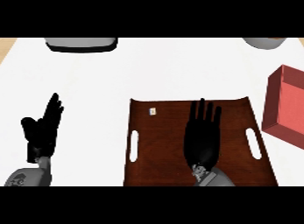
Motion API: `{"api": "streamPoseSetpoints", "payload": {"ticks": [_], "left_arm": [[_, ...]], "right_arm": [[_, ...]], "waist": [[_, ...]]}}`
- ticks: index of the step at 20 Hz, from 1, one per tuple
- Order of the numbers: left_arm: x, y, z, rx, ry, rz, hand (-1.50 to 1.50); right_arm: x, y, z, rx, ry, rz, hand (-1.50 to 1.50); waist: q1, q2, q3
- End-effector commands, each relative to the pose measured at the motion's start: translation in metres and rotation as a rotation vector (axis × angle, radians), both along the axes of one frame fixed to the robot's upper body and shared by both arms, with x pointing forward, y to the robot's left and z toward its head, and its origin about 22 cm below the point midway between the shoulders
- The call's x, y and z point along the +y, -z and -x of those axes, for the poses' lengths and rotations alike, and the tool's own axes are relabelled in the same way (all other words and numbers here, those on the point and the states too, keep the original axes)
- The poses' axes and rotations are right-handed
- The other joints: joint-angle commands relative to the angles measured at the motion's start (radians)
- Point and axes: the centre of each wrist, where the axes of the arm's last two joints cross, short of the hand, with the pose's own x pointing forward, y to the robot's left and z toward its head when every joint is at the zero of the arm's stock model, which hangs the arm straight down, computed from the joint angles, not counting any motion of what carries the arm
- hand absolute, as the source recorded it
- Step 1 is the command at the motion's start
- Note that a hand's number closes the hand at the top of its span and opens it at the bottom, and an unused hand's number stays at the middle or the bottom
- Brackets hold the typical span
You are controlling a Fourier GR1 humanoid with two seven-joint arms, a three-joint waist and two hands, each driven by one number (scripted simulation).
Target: Pick the sweet potato from the tray and place it in the cardboard box
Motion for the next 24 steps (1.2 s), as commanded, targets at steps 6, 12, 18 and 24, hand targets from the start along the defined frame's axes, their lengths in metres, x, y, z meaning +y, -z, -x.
{"api": "streamPoseSetpoints", "payload": {"ticks": [6, 12, 18, 24], "left_arm": [[-0.006, 0.003, -0.007, 0.012, 0.003, 0.008, 0.0], [-0.016, 0.009, 0.004, 0.001, 0.0, 0.015, 0.0], [0.004, -0.003, -0.006, -0.012, -0.044, -0.018, 0.0], [0.013, 0.011, 0.021, 0.019, -0.067, -0.004, 0.0]], "right_arm": [[-0.012, 0.011, -0.015, 0.043, -0.068, 0.012, 1.5], [-0.007, 0.034, -0.011, -0.086, -0.158, 0.05, 1.5], [-0.048, 0.02, 0.047, 0.064, -0.211, -0.186, 1.5], [-0.115, 0.003, 0.115, 0.206, -0.294, -0.412, 1.5]], "waist": [[0.0, 0.002, 0.0], [0.001, 0.002, 0.001], [-0.037, -0.004, 0.001], [-0.068, -0.014, 0.001]]}}
